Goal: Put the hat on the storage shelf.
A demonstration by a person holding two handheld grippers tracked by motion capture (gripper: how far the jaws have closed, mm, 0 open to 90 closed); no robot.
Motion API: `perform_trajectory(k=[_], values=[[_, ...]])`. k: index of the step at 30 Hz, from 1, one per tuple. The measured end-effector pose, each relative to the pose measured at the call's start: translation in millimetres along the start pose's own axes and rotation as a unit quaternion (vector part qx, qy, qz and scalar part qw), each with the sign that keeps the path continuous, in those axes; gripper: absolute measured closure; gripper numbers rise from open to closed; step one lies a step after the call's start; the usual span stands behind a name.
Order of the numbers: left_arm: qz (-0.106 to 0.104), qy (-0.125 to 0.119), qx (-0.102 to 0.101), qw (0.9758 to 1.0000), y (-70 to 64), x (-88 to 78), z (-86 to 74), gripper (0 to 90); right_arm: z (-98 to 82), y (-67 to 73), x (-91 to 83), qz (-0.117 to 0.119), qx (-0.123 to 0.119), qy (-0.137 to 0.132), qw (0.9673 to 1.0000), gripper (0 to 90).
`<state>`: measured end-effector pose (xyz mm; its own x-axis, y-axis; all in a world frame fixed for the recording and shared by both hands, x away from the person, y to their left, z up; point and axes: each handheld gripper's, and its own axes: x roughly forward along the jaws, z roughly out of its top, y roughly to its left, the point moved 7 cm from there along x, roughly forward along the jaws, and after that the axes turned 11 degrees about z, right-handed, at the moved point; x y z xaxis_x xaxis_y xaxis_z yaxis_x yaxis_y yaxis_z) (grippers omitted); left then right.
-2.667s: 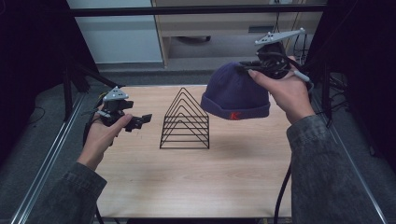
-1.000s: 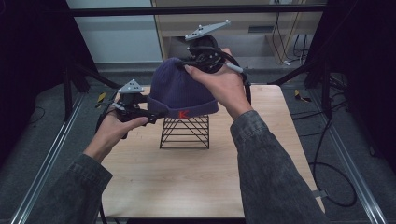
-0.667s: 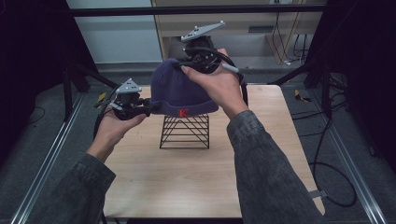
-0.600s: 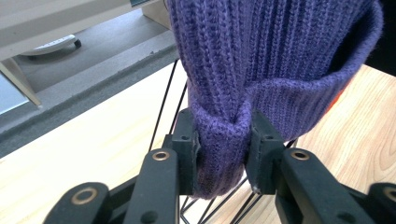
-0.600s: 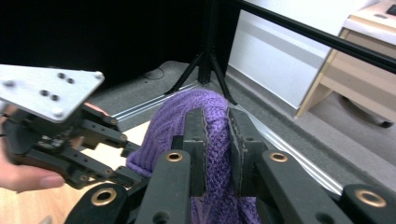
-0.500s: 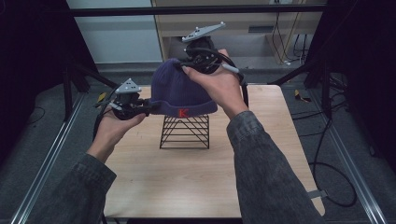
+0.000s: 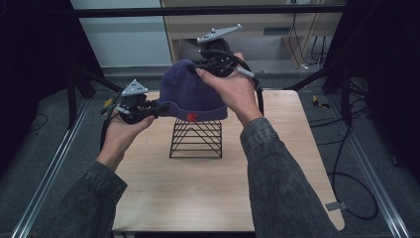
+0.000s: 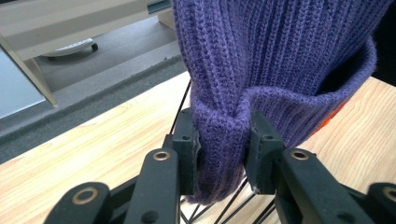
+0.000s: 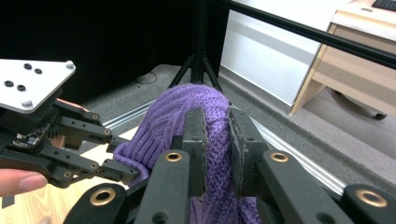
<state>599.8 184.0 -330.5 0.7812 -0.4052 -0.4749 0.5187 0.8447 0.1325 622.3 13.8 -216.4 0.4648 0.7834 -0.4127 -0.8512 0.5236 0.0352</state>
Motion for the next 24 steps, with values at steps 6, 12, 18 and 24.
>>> perform_trajectory(k=[6, 12, 18, 24], values=[[-0.002, 0.003, 0.004, 1.0, -3.8, 2.1, -1.7, 68.2, -7.2, -3.3, 1.5, -0.001, 0.004, 0.005, 1.0, 78.3], [0.012, 0.011, 0.028, 0.9995, -5.9, 3.9, -4.2, 68.1, -15.0, -6.2, 4.1, -0.003, 0.008, 0.011, 0.9999, 78.3], [0.008, 0.015, 0.013, 0.9998, -5.2, 7.8, -15.4, 68.5, -24.7, -8.8, 6.0, -0.003, 0.01, 0.023, 0.9997, 78.3], [0.001, 0.019, 0.005, 0.9998, -8.4, 12.9, -24.6, 68.6, -33.0, -8.1, 11.6, 0.001, 0.012, 0.032, 0.9994, 78.4]])
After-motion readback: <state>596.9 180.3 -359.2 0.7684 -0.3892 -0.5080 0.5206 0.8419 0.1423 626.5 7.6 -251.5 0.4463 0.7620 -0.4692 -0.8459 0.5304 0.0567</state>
